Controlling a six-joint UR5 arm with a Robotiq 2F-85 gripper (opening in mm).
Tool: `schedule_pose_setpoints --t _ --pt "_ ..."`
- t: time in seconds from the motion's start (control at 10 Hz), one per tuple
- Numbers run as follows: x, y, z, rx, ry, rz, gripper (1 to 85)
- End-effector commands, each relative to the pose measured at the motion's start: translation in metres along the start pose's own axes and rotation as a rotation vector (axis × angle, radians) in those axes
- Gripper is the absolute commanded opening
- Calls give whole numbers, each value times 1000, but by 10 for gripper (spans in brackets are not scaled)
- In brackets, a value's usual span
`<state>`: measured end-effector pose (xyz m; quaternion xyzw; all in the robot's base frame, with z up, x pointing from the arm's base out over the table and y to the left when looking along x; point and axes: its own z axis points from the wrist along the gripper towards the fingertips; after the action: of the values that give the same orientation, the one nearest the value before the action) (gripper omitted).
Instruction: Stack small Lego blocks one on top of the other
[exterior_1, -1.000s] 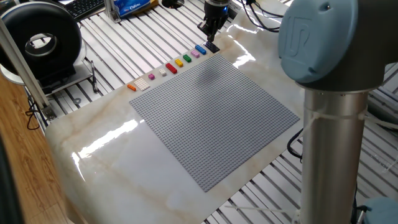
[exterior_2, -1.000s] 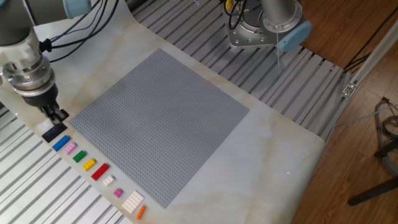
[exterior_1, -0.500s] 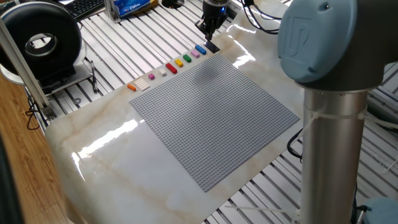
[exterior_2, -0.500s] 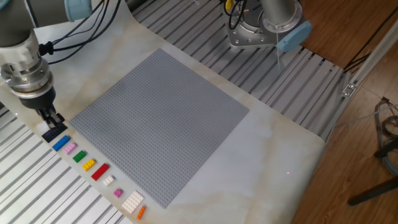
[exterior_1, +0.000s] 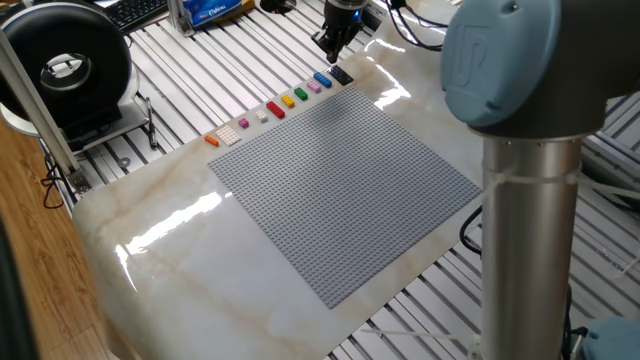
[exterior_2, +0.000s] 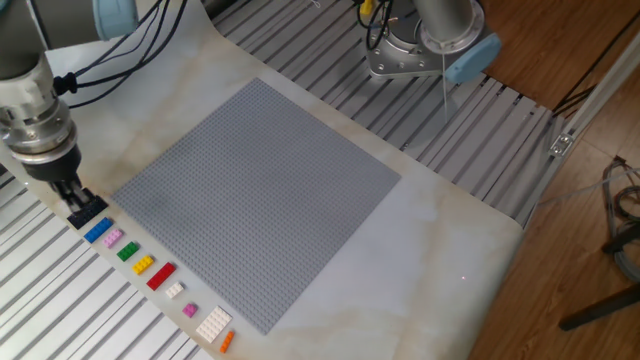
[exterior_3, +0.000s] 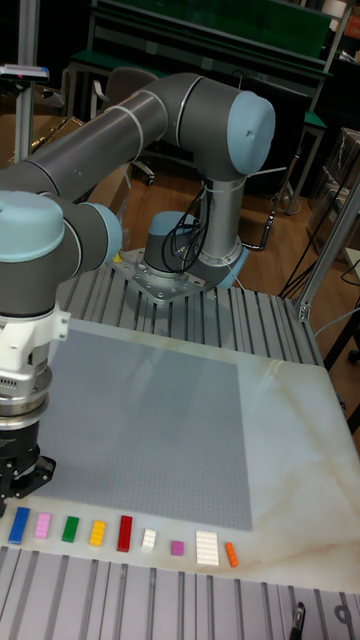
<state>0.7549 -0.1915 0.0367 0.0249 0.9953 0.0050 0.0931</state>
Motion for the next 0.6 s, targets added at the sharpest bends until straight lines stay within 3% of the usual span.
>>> schedule_pose_setpoints --t 0.0,0.1,0.2,0.3,0.5 --pt "-2 -9 6 11 7 38 10" --pt "10 -16 5 31 51 33 10" --pt "12 -21 6 42 60 19 30" --pt "9 -21 6 33 56 -1 107" --pt "11 -23 6 26 60 -26 160"
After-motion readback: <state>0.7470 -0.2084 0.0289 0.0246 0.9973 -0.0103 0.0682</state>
